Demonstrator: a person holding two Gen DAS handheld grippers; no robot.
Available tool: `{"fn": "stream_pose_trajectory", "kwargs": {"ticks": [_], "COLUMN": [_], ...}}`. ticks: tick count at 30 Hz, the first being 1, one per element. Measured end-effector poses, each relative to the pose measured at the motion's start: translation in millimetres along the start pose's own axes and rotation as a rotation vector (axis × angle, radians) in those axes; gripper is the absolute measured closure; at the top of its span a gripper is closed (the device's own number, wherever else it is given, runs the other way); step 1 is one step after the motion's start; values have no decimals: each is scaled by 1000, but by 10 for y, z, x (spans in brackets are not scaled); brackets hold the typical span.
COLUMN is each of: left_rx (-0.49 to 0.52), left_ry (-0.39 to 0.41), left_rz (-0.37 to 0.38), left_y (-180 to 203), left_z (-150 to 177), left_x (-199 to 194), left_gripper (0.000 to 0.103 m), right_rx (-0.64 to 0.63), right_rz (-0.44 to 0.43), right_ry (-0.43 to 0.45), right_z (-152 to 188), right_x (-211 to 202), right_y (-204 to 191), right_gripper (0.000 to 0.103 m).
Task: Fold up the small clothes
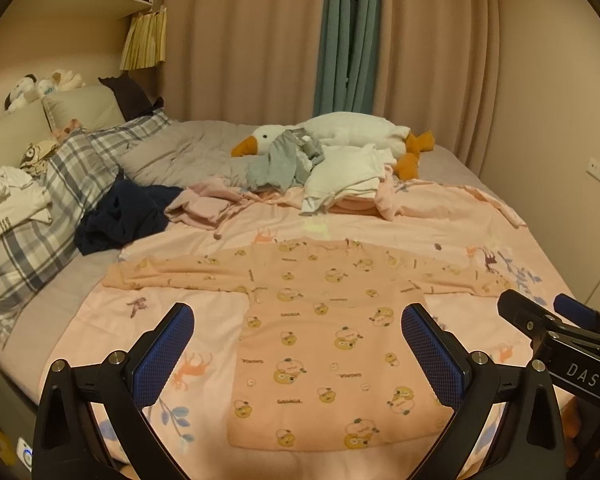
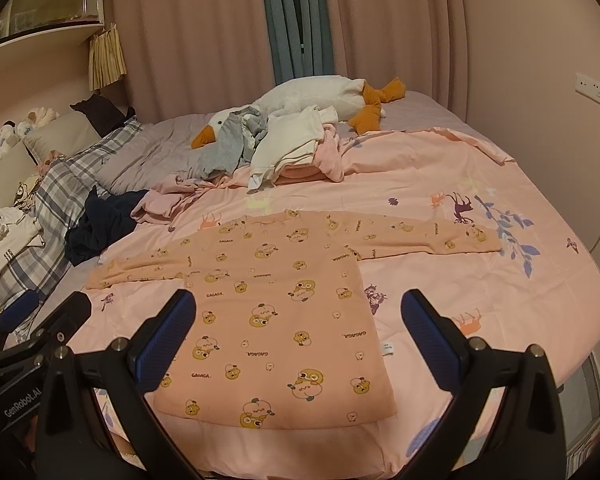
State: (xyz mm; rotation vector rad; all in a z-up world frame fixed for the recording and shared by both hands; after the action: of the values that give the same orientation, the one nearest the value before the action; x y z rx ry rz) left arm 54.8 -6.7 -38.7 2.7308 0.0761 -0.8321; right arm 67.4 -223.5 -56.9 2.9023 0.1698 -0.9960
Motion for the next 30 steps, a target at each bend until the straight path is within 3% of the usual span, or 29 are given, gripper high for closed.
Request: {"fn": "stream_pose_trajectory", "kwargs": {"ticks": [18, 24, 30], "left_rx": [2, -6, -87], "left_ry": [-27, -57, -190], "left_rz": [-11, -7, 115], "left_y": [0, -20, -129], "left_z": [20, 57, -26], "left_x": [173, 391, 1021], "left_gripper": [0, 0, 0], "right_rx": [1, 6, 27], "right_rz": [-9, -39, -77], "right_ry": [-31, -38, -74], "right_z": [21, 53, -47], "right_x": [202, 367, 770], "right_y": [-22, -24, 262], "right_gripper": [1, 1, 2]}}
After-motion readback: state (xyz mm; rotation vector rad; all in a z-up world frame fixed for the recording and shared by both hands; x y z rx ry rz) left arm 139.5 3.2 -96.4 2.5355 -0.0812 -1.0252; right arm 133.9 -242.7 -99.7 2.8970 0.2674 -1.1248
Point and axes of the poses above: each gripper's, at about its wrist camera, not at the fingertips, and x roughly the way its jaws point, y to its right, z to its underside, the point moved 8 cm from there along x, roughly the way its jaws point, and after that the axes turned 12 degrees about -x, right-handed, at the moved point
